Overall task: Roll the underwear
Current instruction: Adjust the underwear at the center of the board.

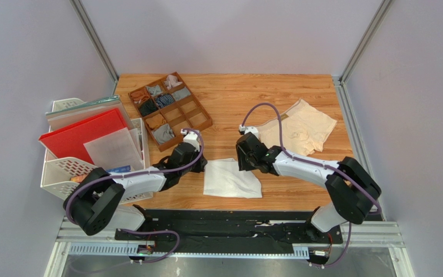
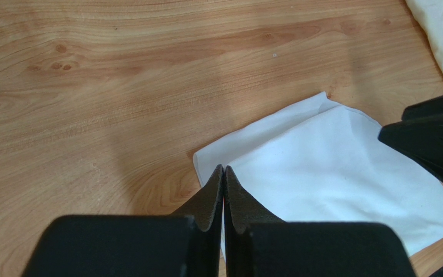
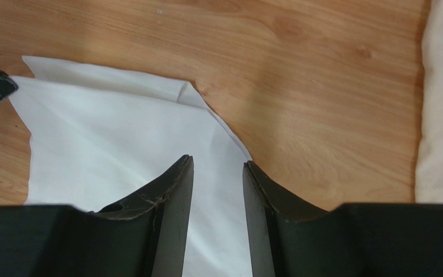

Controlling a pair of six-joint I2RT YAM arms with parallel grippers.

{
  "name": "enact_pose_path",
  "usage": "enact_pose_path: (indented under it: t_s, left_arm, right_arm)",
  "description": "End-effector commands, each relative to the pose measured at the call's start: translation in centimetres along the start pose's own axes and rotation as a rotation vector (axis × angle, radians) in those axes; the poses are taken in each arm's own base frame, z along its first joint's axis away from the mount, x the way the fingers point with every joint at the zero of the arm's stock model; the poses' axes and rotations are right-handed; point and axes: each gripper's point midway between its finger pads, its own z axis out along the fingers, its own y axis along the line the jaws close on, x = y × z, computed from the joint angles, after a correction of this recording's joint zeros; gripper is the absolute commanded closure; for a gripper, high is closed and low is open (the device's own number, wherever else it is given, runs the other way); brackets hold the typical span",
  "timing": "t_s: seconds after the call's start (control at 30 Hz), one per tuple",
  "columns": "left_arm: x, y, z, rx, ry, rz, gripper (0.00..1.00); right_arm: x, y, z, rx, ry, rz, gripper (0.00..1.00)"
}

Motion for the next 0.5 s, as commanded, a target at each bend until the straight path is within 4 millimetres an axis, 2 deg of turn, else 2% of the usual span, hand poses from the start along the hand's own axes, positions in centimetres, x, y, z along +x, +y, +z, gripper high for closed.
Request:
enact_pose_path:
  t_s: [0.0,0.17,0.47]
  left_arm:
    - [0.2,0.9,0.2,-0.032,0.003,0.008,1.00]
    - [0.6,1.1,0.4,-0.040,0.015,0.002,1.00]
    - [0.4,0.9,0.4,-0.029,0.012,-0.001,1.00]
  right_arm:
    - [-3.8,2.6,1.4,-0.083,-0.102,-0.068,0.60]
    - [-3.6,2.9,3.4,-0.082,-0.075,-0.100,0.60]
    - [-3.6,2.6,4.8,-0.074,-0.061,-0.114,0.62]
